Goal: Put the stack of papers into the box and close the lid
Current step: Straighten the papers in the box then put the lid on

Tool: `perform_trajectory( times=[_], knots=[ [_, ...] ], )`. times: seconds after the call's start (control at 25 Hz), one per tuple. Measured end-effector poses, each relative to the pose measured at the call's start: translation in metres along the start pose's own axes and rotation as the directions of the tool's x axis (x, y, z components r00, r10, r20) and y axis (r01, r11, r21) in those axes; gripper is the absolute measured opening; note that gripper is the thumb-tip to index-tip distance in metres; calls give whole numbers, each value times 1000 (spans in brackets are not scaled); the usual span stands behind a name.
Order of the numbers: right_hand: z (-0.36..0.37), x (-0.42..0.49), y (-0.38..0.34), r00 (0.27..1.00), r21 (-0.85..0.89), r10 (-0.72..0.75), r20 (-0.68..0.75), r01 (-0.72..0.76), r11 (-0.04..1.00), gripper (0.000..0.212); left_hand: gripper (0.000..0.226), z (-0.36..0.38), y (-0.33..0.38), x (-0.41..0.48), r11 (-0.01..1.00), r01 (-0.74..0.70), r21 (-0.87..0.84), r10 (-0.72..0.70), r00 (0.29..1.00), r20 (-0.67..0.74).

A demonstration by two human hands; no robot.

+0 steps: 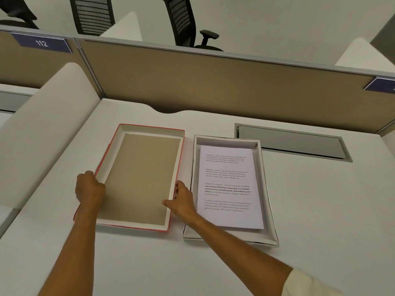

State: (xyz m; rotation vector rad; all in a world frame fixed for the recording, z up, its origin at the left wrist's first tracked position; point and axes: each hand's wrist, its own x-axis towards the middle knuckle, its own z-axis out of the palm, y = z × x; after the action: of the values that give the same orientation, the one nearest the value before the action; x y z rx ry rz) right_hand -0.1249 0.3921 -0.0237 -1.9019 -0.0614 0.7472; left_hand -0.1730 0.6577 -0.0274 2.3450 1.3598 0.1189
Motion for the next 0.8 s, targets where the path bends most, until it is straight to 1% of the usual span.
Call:
perform_trajectory(
  times=[0.16, 0.28, 0.36, 0.48, 0.56, 0.64, 0.72, 0.8],
  knots=[
    [6, 0, 8, 1000, -111, -30, 1, 30, 993, 60, 23, 0, -10, 6, 999, -41, 36, 39, 998, 52],
    [3, 3, 11, 998, -120, -58, 3, 58, 991, 58, 18, -10, -17, 14, 995, -90, 46, 83, 988, 129],
    [1, 3, 12, 998, -122, -57, 12, 58, 991, 59, 18, -25, -21, 22, 995, -95, -4, 94, 979, 181],
    [0, 5, 14, 998, -136, -35, 49, 42, 990, 58, 22, -60, -21, 24, 984, -13, -179, 54, 973, 226],
    [-1, 4, 11, 998, -178, -37, 53, 46, 983, 51, 29, -84, -14, 17, 954, 8, -300, 55, 978, 201],
    [-5, -1, -1, 998, -228, -67, -3, 64, 972, 46, 33, -101, -3, 4, 940, -47, -337, 106, 982, 159],
    [-7, -9, -22, 988, -161, -150, -38, 143, 977, 49, 37, -112, 12, -11, 932, -111, -346, 162, 979, 122],
    [-6, -17, -50, 974, -68, -228, -8, 227, 971, 53, 42, -120, 31, -26, 926, -171, -336, 209, 975, 80]
  ],
)
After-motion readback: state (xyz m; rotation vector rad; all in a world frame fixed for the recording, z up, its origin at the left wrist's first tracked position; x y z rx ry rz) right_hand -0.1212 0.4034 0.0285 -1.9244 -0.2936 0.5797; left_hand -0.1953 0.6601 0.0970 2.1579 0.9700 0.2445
